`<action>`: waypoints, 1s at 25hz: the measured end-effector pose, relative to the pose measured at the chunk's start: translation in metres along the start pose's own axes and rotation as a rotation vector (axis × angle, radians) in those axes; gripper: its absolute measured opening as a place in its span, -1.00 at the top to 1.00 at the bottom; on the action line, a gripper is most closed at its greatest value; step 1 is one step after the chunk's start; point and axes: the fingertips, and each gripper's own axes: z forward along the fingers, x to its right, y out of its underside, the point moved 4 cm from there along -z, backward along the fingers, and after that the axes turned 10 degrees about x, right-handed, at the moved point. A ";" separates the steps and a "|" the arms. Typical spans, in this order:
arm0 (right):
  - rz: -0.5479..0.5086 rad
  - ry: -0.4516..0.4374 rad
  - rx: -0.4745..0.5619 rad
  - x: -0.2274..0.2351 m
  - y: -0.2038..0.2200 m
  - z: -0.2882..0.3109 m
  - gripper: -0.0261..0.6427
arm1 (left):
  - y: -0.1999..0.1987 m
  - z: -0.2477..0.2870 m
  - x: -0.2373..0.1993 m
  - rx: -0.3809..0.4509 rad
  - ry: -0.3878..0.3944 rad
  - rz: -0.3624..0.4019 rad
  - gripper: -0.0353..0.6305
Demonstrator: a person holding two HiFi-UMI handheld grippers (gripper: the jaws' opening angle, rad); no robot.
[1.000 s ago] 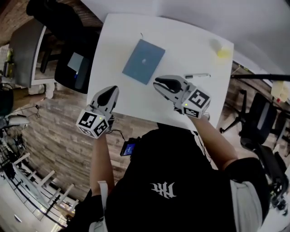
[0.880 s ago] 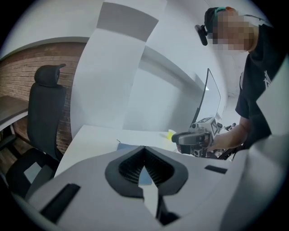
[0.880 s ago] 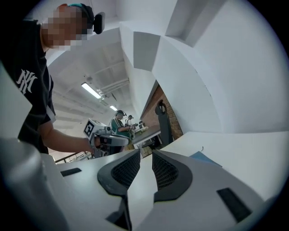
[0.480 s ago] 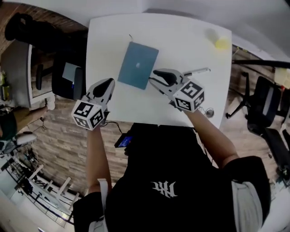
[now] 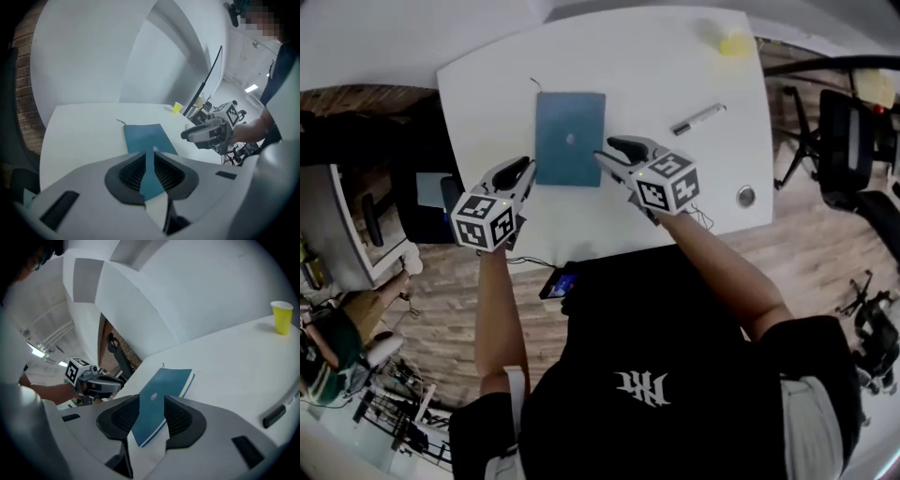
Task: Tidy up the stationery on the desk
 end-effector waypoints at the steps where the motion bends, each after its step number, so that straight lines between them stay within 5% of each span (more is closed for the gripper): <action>1: 0.018 0.031 0.003 0.003 0.003 0.002 0.42 | 0.001 0.004 -0.004 -0.013 0.008 0.003 0.72; 11: 0.190 0.227 -0.031 0.020 0.035 0.020 0.42 | 0.027 0.031 -0.037 -0.177 -0.011 0.007 0.62; 25: 0.204 0.357 -0.048 0.029 0.047 0.028 0.61 | 0.037 0.045 -0.035 -0.254 0.002 -0.013 0.73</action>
